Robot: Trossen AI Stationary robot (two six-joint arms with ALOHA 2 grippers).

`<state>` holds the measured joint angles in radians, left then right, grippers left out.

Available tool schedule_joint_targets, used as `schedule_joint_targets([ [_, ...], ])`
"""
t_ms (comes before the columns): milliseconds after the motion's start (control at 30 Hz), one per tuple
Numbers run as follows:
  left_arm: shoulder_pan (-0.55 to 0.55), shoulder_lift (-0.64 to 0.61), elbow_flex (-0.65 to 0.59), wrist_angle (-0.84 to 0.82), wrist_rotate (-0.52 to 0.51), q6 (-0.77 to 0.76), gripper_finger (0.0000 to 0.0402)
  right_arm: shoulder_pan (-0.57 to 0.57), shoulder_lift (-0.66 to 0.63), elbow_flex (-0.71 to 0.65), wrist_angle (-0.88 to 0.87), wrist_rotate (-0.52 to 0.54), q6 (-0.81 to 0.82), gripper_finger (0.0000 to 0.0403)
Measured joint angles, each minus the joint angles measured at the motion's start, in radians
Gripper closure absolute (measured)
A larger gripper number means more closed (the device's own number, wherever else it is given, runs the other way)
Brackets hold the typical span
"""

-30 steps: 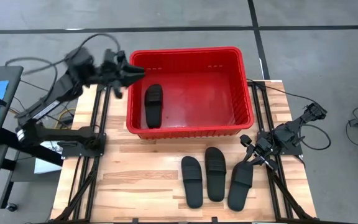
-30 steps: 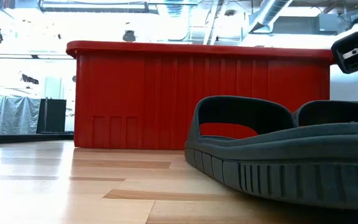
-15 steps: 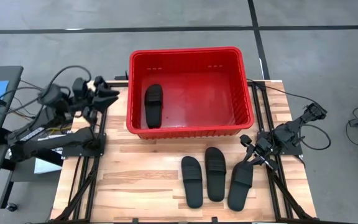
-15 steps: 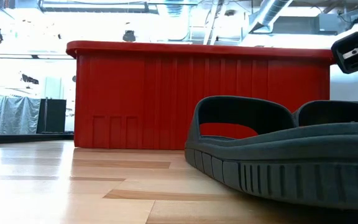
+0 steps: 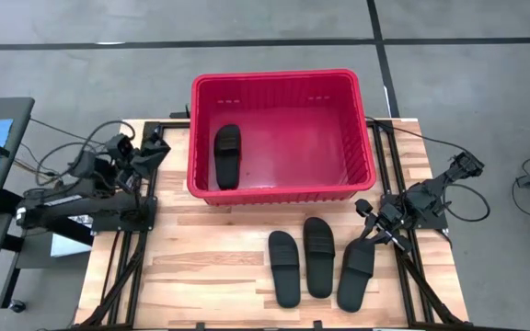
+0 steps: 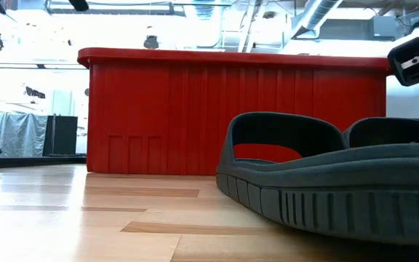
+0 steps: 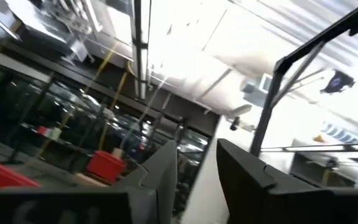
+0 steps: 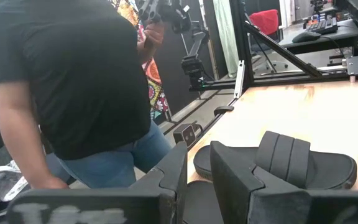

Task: Pick and place slides into bin
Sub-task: Put the black slide into the red container

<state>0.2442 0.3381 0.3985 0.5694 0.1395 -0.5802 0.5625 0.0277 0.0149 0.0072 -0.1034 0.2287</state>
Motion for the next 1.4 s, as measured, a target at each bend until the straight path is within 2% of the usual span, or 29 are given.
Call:
schedule_joint_targets([
  [233, -0.139, 0.023, -0.037, 0.095, 0.046, 0.009, 0.0297, 0.0, 0.0, 0.0, 0.0, 0.0, 0.0, 0.034],
  [400, -0.279, 0.024, -0.037, 0.143, 0.024, 0.084, 0.0297, 0.0, 0.0, 0.0, 0.0, 0.0, 0.0, 0.034],
  [533, -0.385, 0.029, -0.037, 0.139, -0.087, 0.152, 0.0297, 0.0, 0.0, 0.0, 0.0, 0.0, 0.0, 0.034],
  [733, -0.558, 0.081, -0.037, 0.121, -0.353, 0.28, 0.0307, 0.0, 0.0, 0.0, 0.0, 0.0, 0.0, 0.034],
  [833, -0.643, 0.113, -0.037, 0.124, -0.413, 0.31, 0.0315, 0.0, 0.0, 0.0, 0.0, 0.0, 0.0, 0.034],
  [1233, -0.9, 0.167, -0.037, 0.149, -0.434, 0.325, 0.0339, 0.0, 0.0, 0.0, 0.0, 0.0, 0.0, 0.034],
  [1400, -0.987, 0.169, -0.037, 0.127, -0.435, 0.288, 0.034, 0.0, 0.0, 0.0, 0.0, 0.0, 0.0, 0.034],
])
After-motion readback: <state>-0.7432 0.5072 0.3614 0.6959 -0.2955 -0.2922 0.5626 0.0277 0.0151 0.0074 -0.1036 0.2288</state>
